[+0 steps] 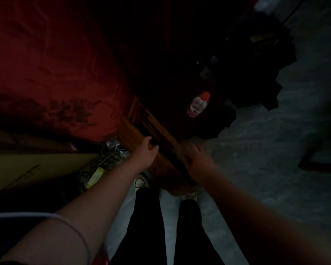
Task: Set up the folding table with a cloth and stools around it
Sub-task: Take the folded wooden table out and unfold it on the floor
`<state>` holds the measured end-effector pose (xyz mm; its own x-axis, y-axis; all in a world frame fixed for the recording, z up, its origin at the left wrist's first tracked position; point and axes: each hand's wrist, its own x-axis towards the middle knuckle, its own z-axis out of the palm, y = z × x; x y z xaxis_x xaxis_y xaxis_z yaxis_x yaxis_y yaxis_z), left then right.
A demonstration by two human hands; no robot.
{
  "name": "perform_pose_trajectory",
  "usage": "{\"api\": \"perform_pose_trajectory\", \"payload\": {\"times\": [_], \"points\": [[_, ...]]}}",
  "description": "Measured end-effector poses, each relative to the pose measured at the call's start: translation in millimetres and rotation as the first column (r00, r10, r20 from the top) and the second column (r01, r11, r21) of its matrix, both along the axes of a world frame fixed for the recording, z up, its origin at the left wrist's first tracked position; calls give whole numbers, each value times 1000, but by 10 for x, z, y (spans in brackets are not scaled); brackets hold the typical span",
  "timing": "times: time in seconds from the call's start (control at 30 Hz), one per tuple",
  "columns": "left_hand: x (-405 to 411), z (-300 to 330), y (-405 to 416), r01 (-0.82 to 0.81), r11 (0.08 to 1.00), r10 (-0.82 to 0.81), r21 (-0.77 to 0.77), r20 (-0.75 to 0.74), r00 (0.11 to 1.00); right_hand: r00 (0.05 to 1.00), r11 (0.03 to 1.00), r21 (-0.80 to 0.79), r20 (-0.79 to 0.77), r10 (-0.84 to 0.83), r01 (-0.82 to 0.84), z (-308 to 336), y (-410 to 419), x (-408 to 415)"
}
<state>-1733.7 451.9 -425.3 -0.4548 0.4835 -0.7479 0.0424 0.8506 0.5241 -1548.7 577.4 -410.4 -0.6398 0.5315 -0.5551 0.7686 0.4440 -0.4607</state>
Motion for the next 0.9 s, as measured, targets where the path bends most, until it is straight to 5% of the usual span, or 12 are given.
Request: {"api": "perform_pose_trajectory", "payload": {"times": [0.23,0.47,0.57,0.9], "points": [[-155,-1053,418,-353,936,347,-11,215,913,976,975,-66,59,-210,214,-953,8,-251],[-255,-1438,589,-729,682,645,-56,517,564,968,964,-120,116,-223,237,-1318,-18,-273],[-322,-1436,608,-785,616,655,-62,595,466,965,957,-146,117,-236,252,-1324,-40,-267],[-236,-1138,263,-866,490,744,-100,566,356,987,945,-286,67,-147,161,-1093,-603,-162]]}}
